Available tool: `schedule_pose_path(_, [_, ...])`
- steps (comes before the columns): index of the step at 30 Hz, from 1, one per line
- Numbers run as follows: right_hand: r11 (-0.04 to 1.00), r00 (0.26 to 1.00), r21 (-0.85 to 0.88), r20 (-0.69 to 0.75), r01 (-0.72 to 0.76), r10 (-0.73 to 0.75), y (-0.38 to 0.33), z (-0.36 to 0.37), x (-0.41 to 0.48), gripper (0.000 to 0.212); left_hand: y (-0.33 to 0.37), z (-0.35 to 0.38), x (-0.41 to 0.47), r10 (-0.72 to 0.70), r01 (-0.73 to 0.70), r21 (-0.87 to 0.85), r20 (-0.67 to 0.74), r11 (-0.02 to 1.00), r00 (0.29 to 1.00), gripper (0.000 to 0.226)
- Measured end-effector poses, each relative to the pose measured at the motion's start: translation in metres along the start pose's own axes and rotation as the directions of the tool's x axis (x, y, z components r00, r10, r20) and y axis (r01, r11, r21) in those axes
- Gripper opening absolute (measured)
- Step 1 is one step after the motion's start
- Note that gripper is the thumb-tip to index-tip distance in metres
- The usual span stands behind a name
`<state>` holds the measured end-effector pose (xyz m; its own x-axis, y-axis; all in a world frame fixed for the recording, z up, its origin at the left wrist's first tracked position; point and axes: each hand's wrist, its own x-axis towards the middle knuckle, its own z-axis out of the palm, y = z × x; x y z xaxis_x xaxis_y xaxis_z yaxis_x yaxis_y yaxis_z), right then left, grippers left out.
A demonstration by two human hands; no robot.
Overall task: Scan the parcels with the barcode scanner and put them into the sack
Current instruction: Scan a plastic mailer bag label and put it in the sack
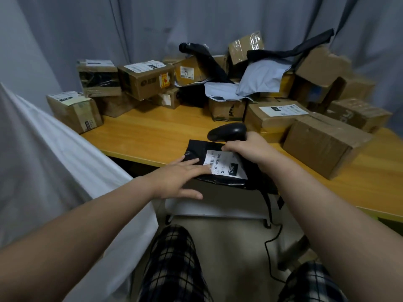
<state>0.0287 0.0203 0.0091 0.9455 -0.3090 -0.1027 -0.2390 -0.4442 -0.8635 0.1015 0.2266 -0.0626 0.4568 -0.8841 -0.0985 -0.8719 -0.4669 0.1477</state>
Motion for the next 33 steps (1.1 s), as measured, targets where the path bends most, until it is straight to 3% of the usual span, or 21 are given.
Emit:
schedule_pose_path(3, [0.985, 0.978, -0.086, 0.136, -0.147, 0.158, 0.01, -0.008, -0.002, 0.016, -0.001, -0.004, 0.004, -0.088, 0.09, 0.1, -0.021, 0.991, 0.996, 0.077])
schedule_pose_path(6, [0.969, 0.962, -0.126, 0.144, -0.215, 0.232, 0.023, -0.011, -0.003, 0.022, 0.0, -0.006, 0.008, -0.261, 0.26, 0.16, -0.013, 0.952, 0.965, 0.08])
schedule_pose_path(9, [0.973, 0.968, -0.049, 0.107, -0.224, 0.228, 0.031, -0.01, -0.003, 0.025, 0.008, -0.004, 0.015, -0.442, 0.452, 0.078, -0.12, 0.889, 0.889, 0.065])
schedule_pose_path(11, [0.971, 0.969, -0.004, 0.061, -0.241, 0.24, 0.039, -0.01, -0.005, 0.032, 0.019, 0.002, 0.016, -0.573, 0.545, -0.178, -0.288, 0.819, 0.767, 0.053])
schedule_pose_path(13, [0.966, 0.966, 0.032, 0.0, -0.258, 0.258, 0.047, -0.008, -0.011, 0.043, 0.033, 0.008, 0.018, -0.697, 0.518, -0.492, -0.31, 0.7, 0.647, 0.041])
schedule_pose_path(15, [0.964, 0.964, 0.073, -0.048, -0.257, 0.261, 0.055, -0.003, -0.016, 0.059, 0.047, 0.012, 0.021, -0.746, 0.452, -0.71, -0.156, 0.54, 0.647, 0.042])
schedule_pose_path(17, [0.965, 0.963, 0.12, -0.109, -0.232, 0.245, 0.064, 0.004, -0.018, 0.071, 0.06, 0.015, 0.027, -0.73, 0.265, -0.923, -0.025, 0.28, 0.683, 0.044])
schedule_pose_path(19, [0.967, 0.96, 0.153, -0.163, -0.202, 0.227, 0.071, 0.01, -0.019, 0.074, 0.077, 0.014, 0.03, -0.722, 0.051, -0.998, 0.01, 0.036, 0.692, 0.036])
schedule_pose_path(20, [0.967, 0.959, 0.176, -0.184, -0.184, 0.216, 0.07, 0.013, -0.023, 0.071, 0.083, 0.013, 0.032, -0.743, -0.033, -0.999, -0.004, -0.023, 0.67, 0.033])
schedule_pose_path(25, [0.928, 0.926, 0.367, -0.322, -0.068, 0.195, 0.071, 0.028, -0.039, 0.057, 0.086, 0.007, 0.044, -0.874, -0.181, -0.98, -0.018, -0.08, 0.486, 0.04])
schedule_pose_path(27, [0.913, 0.928, 0.408, -0.335, -0.016, 0.166, 0.07, 0.032, -0.043, 0.054, 0.083, 0.0, 0.046, -0.901, -0.237, -0.97, -0.056, -0.053, 0.431, 0.051])
schedule_pose_path(30, [0.899, 0.937, 0.426, -0.344, 0.097, 0.062, 0.059, 0.031, -0.049, 0.034, 0.082, -0.021, 0.047, -0.874, -0.292, -0.953, -0.21, 0.083, 0.438, 0.075])
schedule_pose_path(31, [0.892, 0.932, 0.424, -0.363, 0.158, 0.007, 0.054, 0.028, -0.049, 0.025, 0.08, -0.03, 0.048, -0.855, -0.309, -0.943, -0.261, 0.126, 0.449, 0.072])
schedule_pose_path(33, [0.877, 0.896, 0.379, -0.428, 0.294, -0.116, 0.044, 0.018, -0.051, 0.017, 0.073, -0.051, 0.048, -0.796, -0.348, -0.908, -0.383, 0.232, 0.469, 0.034])
